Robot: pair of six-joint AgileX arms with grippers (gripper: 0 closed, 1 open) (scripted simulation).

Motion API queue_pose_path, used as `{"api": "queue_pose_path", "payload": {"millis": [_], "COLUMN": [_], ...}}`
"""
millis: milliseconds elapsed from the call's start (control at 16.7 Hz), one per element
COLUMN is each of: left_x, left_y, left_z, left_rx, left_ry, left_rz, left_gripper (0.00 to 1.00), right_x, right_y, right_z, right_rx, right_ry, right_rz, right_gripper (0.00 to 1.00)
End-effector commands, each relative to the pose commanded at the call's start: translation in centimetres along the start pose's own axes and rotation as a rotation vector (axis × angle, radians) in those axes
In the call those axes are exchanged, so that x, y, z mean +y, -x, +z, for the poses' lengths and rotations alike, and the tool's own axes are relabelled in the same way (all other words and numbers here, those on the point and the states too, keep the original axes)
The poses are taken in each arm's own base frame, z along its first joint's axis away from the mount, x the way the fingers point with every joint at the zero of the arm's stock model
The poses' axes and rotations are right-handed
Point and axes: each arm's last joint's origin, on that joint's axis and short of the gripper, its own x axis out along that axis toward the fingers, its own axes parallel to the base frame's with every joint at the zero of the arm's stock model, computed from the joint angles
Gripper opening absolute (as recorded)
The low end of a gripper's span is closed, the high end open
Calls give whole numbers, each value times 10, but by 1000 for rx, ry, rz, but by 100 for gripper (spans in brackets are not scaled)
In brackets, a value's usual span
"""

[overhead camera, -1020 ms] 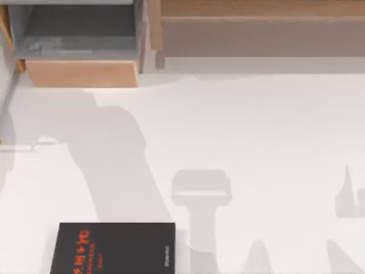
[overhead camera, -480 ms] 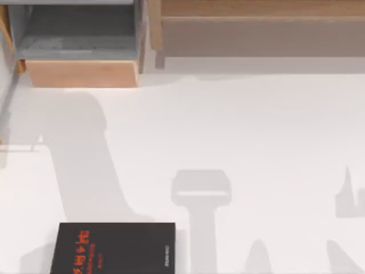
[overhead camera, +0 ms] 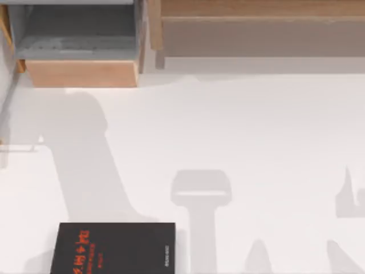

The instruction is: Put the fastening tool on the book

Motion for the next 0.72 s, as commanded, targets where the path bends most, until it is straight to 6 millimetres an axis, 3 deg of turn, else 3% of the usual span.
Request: {"api": "queue_pose_path", "payload": {"millis": [360, 720], "left_x": [0, 0], "left_y": [-5, -29], "left_z": [-8, -7], "left_rx": [0, 4], "left_ry": [0, -2], "left_rz": [1, 0], "left_gripper": [100, 100], "right_x": [0, 0], "right_y": [0, 0], "right_z": [0, 0], "right_rx": [0, 0], "right_ry": [0, 0], "right_rz": [0, 0], "right_gripper": [100, 100]}}
